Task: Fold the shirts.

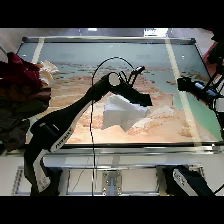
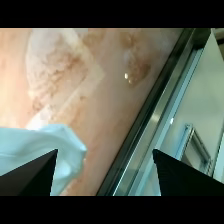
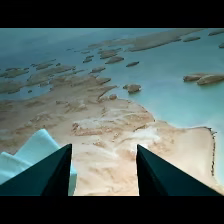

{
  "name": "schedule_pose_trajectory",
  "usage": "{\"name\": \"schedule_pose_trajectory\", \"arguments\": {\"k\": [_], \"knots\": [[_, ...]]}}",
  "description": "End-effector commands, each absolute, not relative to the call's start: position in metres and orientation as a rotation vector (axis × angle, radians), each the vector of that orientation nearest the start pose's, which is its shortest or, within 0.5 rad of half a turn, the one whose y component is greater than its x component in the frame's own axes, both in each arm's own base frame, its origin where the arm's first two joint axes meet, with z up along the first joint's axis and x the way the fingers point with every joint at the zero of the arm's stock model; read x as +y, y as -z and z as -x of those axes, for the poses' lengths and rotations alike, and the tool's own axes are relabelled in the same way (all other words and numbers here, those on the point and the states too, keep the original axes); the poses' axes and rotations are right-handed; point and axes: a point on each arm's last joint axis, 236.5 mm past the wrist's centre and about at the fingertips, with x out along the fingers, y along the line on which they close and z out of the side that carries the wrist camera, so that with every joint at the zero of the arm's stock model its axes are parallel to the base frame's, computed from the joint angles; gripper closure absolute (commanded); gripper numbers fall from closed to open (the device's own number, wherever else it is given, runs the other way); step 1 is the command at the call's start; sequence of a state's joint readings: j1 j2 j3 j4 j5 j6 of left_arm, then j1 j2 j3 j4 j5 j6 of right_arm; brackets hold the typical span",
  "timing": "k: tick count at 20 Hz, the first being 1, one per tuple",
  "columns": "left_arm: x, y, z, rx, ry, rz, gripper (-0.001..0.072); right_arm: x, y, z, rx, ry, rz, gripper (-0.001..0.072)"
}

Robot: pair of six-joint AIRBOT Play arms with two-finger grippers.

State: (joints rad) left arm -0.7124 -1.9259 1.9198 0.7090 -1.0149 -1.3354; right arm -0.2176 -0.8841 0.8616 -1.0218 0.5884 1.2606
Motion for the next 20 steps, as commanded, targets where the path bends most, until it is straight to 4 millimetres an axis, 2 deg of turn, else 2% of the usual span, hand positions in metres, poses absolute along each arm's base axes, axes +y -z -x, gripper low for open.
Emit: {"name": "schedule_pose_trajectory", "arguments": {"k": [1, 2, 3, 5, 6, 8, 11, 14, 17, 20], "knots": [[-0.501, -0.118, -0.410, 0.872, 1.123, 0.303, -0.0001, 0.011, -0.108, -0.382, 0.716, -0.144, -0.311, 0.0181], [-0.488, -0.141, -0.429, 0.811, 1.106, 0.309, -0.0002, 0.026, -0.097, -0.371, 0.783, -0.195, -0.317, 0.0151], [-0.469, -0.163, -0.448, 0.754, 1.077, 0.328, -0.0001, 0.043, -0.086, -0.359, 0.842, -0.254, -0.315, 0.0150], [-0.422, -0.181, -0.479, 0.713, 0.996, 0.311, -0.0002, 0.068, -0.057, -0.335, 0.946, -0.333, -0.327, 0.0151], [-0.399, -0.181, -0.487, 0.733, 0.960, 0.300, -0.0002, 0.074, -0.039, -0.326, 0.986, -0.338, -0.335, 0.0151], [-0.357, -0.168, -0.496, 0.817, 0.898, 0.295, -0.0001, 0.079, -0.007, -0.317, 1.017, -0.315, -0.398, 0.0151], [-0.313, -0.131, -0.498, 0.967, 0.839, 0.317, -0.0001, 0.080, 0.035, -0.311, 1.043, -0.248, -0.513, 0.0150], [-0.295, -0.106, -0.499, 1.031, 0.798, 0.314, -0.0001, 0.096, 0.058, -0.313, 1.079, -0.296, -0.603, 0.0150], [-0.291, -0.103, -0.502, 1.026, 0.779, 0.289, -0.0001, 0.113, 0.063, -0.326, 1.060, -0.345, -0.725, 0.0151], [-0.289, -0.101, -0.503, 1.027, 0.771, 0.279, -0.0001, 0.114, 0.076, -0.324, 1.096, -0.336, -0.738, 0.0157]]}}
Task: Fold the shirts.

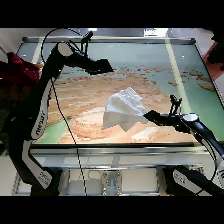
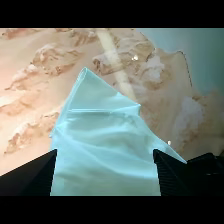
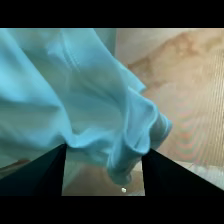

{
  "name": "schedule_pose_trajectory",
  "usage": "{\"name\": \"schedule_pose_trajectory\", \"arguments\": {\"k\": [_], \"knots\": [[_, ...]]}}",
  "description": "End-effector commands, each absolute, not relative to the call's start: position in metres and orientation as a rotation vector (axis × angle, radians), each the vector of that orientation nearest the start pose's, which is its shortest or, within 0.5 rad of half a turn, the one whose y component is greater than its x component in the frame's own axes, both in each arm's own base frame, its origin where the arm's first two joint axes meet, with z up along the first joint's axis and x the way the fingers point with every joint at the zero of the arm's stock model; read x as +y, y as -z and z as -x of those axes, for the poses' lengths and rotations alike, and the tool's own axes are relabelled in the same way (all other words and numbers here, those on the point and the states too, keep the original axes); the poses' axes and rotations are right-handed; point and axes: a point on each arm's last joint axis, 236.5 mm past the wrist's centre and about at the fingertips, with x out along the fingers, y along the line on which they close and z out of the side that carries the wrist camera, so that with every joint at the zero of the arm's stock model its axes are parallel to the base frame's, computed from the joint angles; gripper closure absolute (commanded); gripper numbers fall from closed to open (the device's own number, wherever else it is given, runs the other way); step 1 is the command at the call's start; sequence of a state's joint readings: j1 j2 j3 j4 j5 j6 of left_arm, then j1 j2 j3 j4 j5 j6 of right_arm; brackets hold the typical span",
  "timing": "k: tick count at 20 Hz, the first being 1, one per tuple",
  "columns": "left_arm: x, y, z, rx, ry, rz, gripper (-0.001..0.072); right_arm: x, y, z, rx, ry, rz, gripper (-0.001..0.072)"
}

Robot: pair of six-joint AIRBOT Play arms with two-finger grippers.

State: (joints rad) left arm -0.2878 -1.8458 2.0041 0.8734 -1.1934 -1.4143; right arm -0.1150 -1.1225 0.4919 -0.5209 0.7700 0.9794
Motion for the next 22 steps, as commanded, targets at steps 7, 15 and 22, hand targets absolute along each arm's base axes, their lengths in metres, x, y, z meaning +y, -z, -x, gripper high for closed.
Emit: {"name": "schedule_pose_trajectory", "arguments": {"k": [7, 15, 22], "knots": [[-0.289, -0.102, -0.506, 1.015, 0.766, 0.283, 0.0000, 0.117, 0.065, -0.348, 1.001, -0.334, -0.673, 0.0681], [-0.259, -0.073, -0.496, 1.127, 0.668, 0.156, 0.0000, 0.132, -0.184, -0.419, 0.473, -0.579, -0.540, 0.0683], [-0.264, -0.044, -0.477, 1.244, 0.654, 0.137, 0.0000, 0.133, -0.375, -0.392, 0.103, -0.663, -0.453, 0.0683]]}}
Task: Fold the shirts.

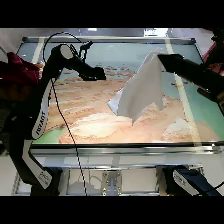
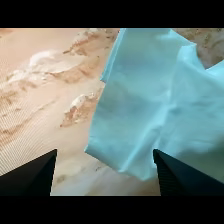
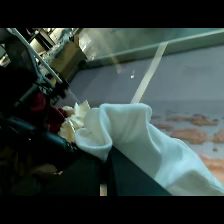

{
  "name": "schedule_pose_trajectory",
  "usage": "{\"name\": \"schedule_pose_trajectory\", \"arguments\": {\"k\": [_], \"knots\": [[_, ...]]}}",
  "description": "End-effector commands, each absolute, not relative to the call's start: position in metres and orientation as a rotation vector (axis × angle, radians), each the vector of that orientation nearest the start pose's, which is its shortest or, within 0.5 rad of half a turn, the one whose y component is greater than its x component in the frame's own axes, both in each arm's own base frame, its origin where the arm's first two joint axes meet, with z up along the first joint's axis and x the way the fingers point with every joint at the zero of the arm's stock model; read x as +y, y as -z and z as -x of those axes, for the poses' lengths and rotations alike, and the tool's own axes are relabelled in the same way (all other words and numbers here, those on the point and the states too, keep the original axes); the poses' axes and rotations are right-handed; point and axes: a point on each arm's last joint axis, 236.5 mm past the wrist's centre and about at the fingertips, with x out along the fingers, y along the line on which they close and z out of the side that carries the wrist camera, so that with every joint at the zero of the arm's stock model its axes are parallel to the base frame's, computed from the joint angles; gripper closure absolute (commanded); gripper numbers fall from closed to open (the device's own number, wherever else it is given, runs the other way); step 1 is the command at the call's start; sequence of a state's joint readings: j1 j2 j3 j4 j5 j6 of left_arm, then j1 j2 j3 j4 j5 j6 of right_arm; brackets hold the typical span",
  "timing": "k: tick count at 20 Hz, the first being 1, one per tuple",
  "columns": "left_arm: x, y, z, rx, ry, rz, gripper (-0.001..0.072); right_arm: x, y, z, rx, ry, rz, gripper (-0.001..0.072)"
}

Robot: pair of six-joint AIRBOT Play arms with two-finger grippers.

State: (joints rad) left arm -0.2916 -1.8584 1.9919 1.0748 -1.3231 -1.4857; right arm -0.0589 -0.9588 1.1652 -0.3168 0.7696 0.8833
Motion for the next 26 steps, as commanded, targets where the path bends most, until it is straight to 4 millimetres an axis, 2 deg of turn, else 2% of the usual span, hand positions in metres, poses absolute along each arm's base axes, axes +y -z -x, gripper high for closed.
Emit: {"name": "schedule_pose_trajectory", "arguments": {"k": [1, 3, 5, 8, 10, 13, 15, 18, 20, 23, 26], "knots": [[-0.273, -0.036, -0.471, 1.266, 0.672, 0.138, 0.0000, 0.133, -0.390, -0.388, 0.070, -0.668, -0.440, 0.0684], [-0.297, -0.020, -0.459, 1.308, 0.719, 0.147, 0.0000, 0.133, -0.416, -0.381, 0.016, -0.676, -0.418, 0.0683], [-0.321, -0.002, -0.455, 1.315, 0.744, 0.149, 0.0000, 0.130, -0.422, -0.379, 0.015, -0.659, -0.400, 0.0683], [-0.361, 0.012, -0.450, 1.290, 0.786, 0.172, 0.0000, 0.122, -0.392, -0.387, 0.127, -0.591, -0.360, 0.0683], [-0.380, 0.024, -0.446, 1.283, 0.800, 0.171, 0.0000, 0.112, -0.372, -0.392, 0.190, -0.530, -0.309, 0.0683], [-0.398, 0.048, -0.431, 1.333, 0.823, 0.172, 0.0000, 0.102, -0.364, -0.397, 0.205, -0.482, -0.263, 0.0683], [-0.401, 0.059, -0.433, 1.354, 0.789, 0.212, 0.0001, 0.101, -0.363, -0.397, 0.208, -0.473, -0.251, 0.0683], [-0.388, 0.063, -0.448, 1.349, 0.716, 0.247, 0.0000, 0.096, -0.358, -0.399, 0.217, -0.452, -0.219, 0.0683], [-0.375, 0.066, -0.451, 1.380, 0.683, 0.263, 0.0000, 0.092, -0.355, -0.401, 0.222, -0.437, -0.199, 0.0682], [-0.361, 0.073, -0.445, 1.439, 0.671, 0.259, 0.0001, 0.090, -0.352, -0.403, 0.230, -0.428, -0.188, 0.0682], [-0.365, 0.086, -0.433, 1.482, 0.693, 0.231, 0.0001, 0.089, -0.351, -0.403, 0.232, -0.424, -0.183, 0.0682]]}}
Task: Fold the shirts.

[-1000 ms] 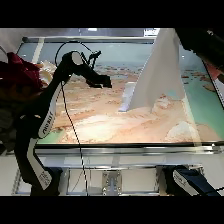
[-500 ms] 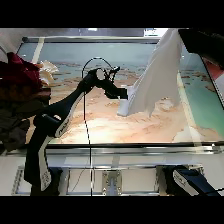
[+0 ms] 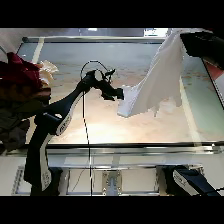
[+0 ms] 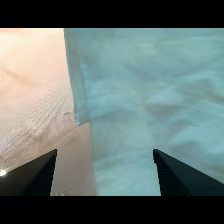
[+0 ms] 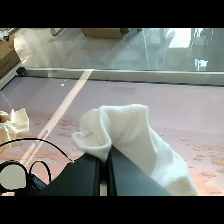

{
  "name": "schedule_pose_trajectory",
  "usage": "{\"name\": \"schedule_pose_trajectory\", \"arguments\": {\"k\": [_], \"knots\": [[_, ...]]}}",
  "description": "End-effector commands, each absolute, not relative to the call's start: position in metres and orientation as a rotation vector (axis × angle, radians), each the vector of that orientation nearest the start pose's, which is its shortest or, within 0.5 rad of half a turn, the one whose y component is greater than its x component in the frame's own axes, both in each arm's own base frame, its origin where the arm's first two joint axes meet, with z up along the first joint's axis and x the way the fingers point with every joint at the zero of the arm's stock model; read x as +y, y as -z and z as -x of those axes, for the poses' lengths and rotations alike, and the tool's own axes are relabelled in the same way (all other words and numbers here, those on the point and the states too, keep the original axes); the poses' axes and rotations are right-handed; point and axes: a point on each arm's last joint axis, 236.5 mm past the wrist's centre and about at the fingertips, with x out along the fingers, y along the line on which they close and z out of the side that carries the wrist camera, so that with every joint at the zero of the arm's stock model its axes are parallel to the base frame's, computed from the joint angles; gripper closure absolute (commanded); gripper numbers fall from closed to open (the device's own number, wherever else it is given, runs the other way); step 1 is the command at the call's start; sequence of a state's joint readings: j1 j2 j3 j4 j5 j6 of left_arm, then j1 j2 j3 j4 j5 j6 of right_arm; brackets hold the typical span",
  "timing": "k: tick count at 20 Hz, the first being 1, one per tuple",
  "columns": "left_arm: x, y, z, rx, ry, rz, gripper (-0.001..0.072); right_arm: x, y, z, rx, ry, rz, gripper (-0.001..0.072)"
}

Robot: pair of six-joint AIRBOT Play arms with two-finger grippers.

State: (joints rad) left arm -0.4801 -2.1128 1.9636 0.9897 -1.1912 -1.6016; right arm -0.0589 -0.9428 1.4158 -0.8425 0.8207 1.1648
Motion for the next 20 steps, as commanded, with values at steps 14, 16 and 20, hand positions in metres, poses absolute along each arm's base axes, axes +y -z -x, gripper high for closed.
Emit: {"name": "schedule_pose_trajectory", "arguments": {"k": [14, 16, 20], "knots": [[-0.405, 0.068, -0.433, 1.409, 0.873, 0.320, 0.0694, 0.089, -0.351, -0.403, 0.233, -0.423, -0.181, 0.0682], [-0.391, 0.021, -0.459, 1.308, 0.884, 0.333, 0.0695, 0.084, -0.352, -0.404, 0.225, -0.403, -0.159, 0.0682], [-0.323, -0.140, -0.490, 0.938, 0.912, 0.251, 0.0695, 0.063, -0.357, -0.393, 0.233, -0.341, -0.149, 0.0682]]}}
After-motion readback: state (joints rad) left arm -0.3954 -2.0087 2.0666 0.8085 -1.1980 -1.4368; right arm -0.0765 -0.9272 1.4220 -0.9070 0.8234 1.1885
